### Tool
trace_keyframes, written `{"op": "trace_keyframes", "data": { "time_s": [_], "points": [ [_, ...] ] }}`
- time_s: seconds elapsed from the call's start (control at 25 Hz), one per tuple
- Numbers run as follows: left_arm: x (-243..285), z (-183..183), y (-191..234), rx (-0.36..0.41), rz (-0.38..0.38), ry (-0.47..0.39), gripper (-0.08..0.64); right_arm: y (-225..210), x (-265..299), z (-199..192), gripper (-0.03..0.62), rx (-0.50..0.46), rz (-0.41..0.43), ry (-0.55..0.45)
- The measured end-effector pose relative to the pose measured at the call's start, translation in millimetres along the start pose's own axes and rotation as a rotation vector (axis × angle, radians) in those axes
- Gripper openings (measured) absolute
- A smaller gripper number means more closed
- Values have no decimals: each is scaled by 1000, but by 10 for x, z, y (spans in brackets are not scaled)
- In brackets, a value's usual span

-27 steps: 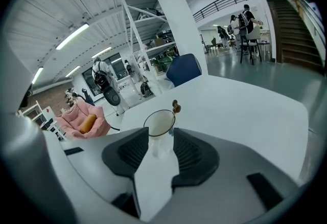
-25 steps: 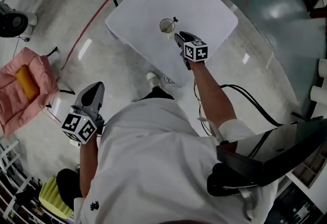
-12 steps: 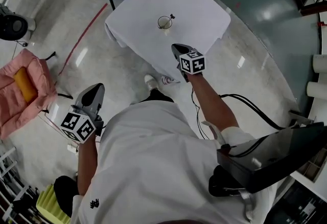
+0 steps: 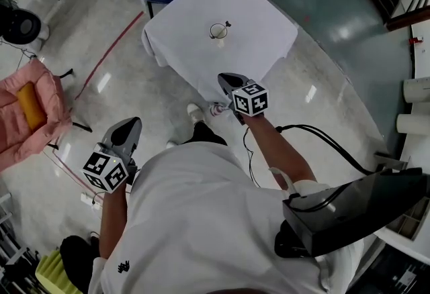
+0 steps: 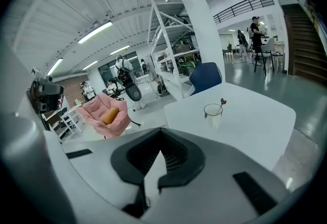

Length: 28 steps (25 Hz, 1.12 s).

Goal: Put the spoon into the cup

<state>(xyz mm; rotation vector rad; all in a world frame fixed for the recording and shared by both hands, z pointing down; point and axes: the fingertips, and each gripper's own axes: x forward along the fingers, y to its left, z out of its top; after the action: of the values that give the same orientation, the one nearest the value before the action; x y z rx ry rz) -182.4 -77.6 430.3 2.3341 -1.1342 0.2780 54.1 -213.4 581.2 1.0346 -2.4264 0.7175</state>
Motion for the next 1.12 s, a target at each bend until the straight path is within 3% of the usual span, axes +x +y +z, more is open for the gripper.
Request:
{"op": "trace_keyframes", "data": {
  "time_s": [0.44,1.12],
  "points": [
    [-528,-375,-100,1,-19,-6,5,1093,-299,-221,8,-77,79,3],
    [-858,-792,-289,4,-44,7,5,2047,-595,-502,8,-164,169,10]
  ]
}}
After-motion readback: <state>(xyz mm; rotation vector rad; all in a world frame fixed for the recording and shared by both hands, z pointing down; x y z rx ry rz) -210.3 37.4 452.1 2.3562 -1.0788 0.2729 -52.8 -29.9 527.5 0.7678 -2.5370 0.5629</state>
